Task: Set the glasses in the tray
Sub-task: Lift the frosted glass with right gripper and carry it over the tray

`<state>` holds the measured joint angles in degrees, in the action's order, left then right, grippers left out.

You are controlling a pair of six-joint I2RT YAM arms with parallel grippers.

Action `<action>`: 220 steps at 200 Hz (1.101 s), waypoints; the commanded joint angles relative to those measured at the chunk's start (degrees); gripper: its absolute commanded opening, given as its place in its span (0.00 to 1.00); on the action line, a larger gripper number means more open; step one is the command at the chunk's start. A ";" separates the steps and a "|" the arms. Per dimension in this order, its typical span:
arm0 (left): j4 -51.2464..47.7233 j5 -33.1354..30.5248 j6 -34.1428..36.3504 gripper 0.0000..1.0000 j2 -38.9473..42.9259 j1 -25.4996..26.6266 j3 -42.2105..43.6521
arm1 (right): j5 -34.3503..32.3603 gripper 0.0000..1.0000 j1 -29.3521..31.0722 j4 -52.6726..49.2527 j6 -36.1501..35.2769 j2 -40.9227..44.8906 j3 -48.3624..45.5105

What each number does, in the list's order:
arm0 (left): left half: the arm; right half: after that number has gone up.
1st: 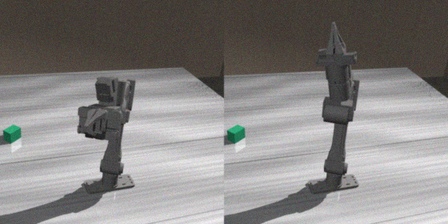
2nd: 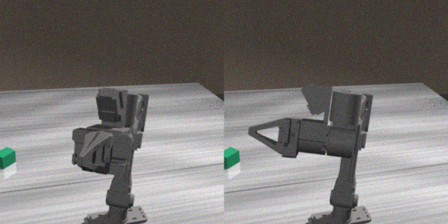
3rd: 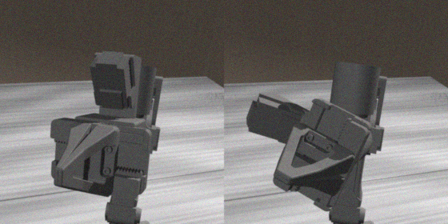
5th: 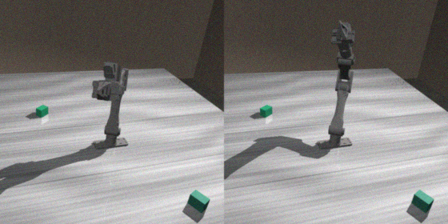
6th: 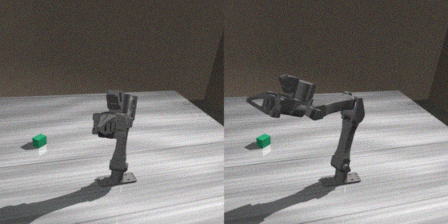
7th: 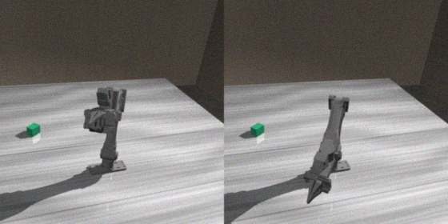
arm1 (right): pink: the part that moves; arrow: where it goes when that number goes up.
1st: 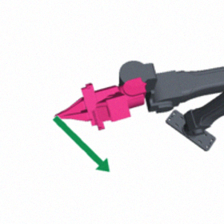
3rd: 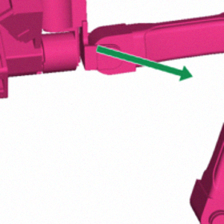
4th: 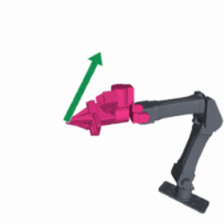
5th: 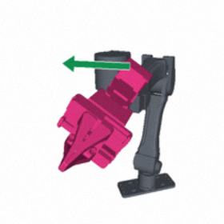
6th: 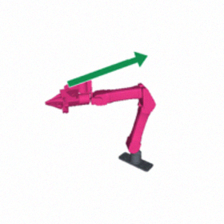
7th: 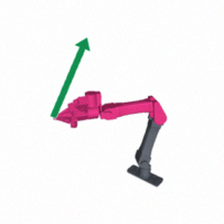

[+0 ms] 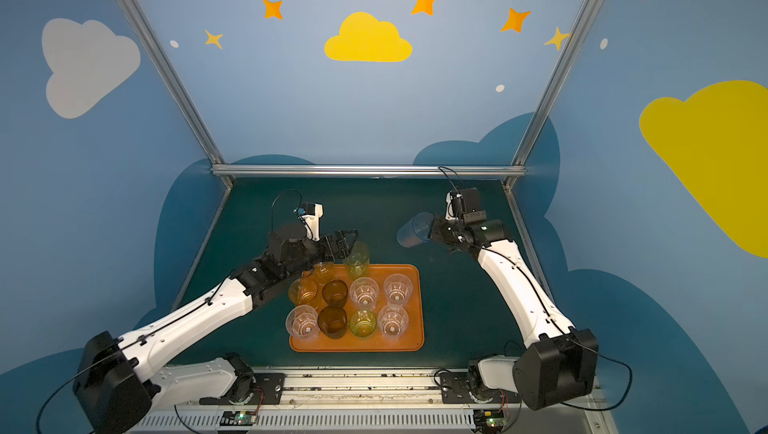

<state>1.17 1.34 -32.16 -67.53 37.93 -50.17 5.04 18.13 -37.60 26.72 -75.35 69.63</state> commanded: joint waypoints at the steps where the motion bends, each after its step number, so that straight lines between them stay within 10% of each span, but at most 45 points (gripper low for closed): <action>1: -4.11 -2.27 0.84 1.00 2.79 -0.14 -0.82 | -0.82 0.00 1.90 -0.27 -0.53 1.90 -1.30; 220: -6.81 -11.45 2.62 1.00 10.53 -0.54 5.17 | -8.31 0.00 16.97 -5.06 -1.25 -4.66 -0.15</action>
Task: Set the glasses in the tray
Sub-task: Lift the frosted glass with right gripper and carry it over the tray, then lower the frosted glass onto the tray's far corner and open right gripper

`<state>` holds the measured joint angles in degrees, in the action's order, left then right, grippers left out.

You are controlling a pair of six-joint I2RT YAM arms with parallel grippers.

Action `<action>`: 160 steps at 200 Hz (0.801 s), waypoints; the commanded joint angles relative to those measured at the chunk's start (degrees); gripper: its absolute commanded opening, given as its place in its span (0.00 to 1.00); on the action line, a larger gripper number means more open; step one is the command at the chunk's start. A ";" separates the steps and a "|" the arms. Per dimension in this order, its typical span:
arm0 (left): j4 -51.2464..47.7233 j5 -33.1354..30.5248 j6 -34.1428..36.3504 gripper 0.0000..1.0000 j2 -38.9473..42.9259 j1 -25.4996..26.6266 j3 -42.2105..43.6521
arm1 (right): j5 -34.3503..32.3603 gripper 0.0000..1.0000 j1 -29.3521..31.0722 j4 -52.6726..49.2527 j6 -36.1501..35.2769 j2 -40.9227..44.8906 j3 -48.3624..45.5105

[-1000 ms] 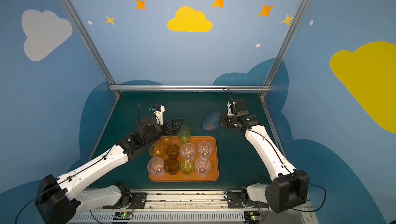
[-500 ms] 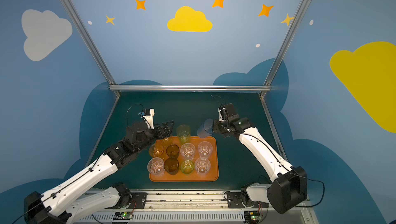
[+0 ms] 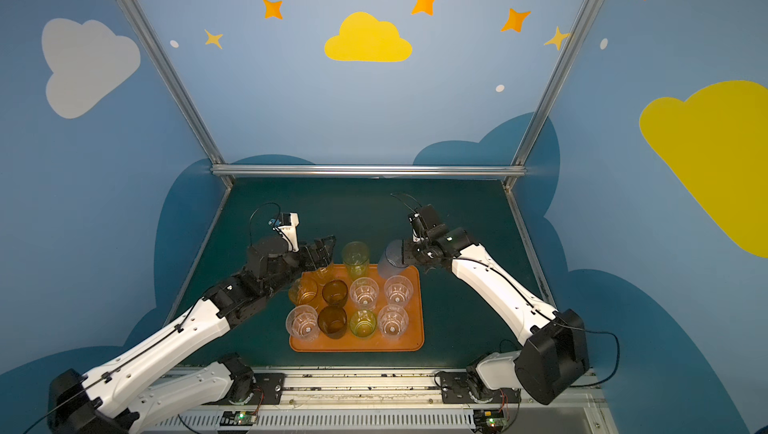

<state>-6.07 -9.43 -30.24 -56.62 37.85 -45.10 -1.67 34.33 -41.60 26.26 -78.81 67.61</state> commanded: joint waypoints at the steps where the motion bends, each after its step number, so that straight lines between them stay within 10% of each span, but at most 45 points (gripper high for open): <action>1: 0.43 -0.68 0.66 1.00 -0.40 -0.43 0.10 | -1.63 0.00 0.76 -1.04 -0.78 -1.23 1.88; 160: 0.09 -1.63 0.23 1.00 -0.07 -1.19 1.14 | -5.60 0.00 3.33 -1.91 -0.97 -7.92 5.08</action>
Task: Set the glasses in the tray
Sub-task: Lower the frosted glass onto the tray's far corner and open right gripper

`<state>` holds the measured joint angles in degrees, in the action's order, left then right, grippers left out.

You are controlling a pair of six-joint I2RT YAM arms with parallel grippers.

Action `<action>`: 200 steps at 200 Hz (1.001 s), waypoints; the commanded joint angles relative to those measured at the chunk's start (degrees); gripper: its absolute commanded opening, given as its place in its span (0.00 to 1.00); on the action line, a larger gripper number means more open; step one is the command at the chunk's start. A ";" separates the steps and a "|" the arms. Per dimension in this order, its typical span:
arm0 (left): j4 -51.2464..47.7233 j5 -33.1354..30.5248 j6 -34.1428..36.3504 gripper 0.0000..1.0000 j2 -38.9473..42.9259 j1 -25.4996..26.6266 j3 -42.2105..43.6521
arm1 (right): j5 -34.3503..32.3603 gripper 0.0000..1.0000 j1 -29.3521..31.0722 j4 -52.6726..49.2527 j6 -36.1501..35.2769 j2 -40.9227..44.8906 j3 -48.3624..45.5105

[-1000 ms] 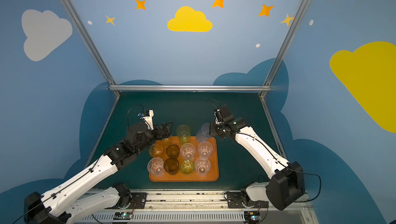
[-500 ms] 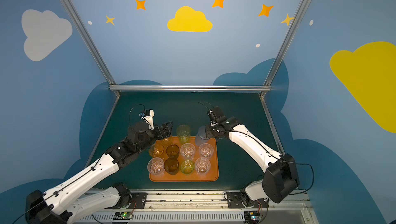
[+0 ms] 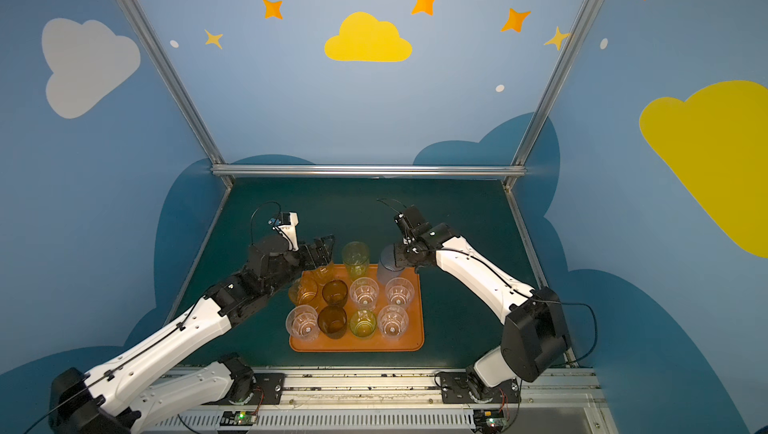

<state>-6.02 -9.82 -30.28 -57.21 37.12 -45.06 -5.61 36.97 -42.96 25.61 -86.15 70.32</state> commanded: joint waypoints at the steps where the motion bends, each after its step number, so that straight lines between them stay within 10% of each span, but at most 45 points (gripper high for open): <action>1: 0.04 -1.24 0.29 1.00 0.52 -0.43 1.11 | -1.68 0.00 0.71 -0.55 -0.30 -0.59 2.45; 200: 0.56 -1.43 -0.35 1.00 1.22 -1.68 2.61 | -3.22 0.01 2.58 -2.22 0.67 -7.57 4.98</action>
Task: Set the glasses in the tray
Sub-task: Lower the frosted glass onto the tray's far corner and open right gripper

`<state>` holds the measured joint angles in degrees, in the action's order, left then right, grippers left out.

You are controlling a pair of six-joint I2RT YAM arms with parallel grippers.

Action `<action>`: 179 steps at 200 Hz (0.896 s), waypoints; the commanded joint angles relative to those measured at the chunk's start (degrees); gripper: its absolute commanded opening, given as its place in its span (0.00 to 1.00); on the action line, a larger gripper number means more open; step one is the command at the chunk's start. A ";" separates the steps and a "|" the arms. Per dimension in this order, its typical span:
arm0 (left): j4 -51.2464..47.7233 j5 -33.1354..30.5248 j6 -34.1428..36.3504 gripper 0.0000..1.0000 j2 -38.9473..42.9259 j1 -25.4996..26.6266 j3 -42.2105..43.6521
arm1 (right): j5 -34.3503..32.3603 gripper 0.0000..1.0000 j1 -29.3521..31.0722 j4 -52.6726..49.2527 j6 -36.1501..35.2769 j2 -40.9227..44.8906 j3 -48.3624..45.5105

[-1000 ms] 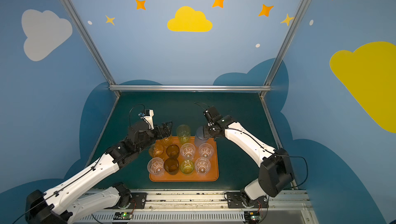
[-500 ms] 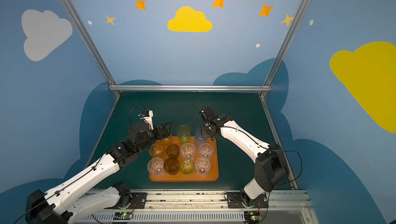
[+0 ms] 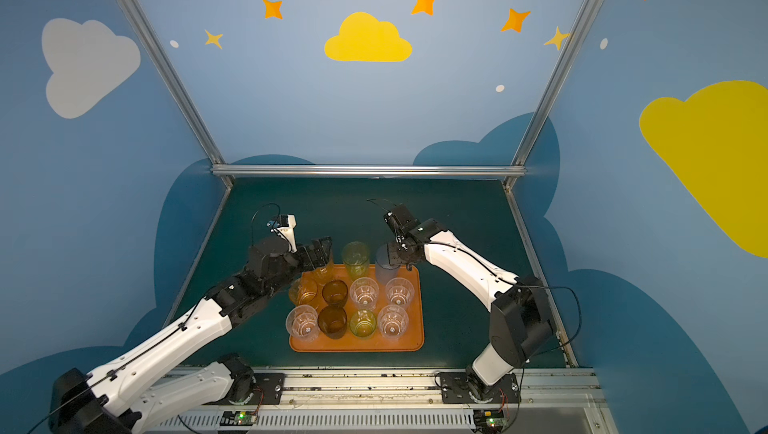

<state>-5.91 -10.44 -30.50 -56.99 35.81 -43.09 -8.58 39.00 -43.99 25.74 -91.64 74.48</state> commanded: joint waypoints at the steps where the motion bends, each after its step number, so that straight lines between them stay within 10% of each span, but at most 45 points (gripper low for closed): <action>1: 0.46 -0.82 -0.11 1.00 0.96 -0.34 0.64 | -0.27 0.01 0.55 -1.19 0.54 -2.07 0.84; 179: 0.13 -1.51 -0.12 1.00 2.54 -1.45 1.69 | 1.55 0.41 0.90 -0.53 1.03 -0.49 2.26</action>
<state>-5.91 -11.07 -30.68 -55.46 34.72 -41.69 -7.77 39.59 -44.01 26.65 -93.56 75.02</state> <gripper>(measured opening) 0.998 0.378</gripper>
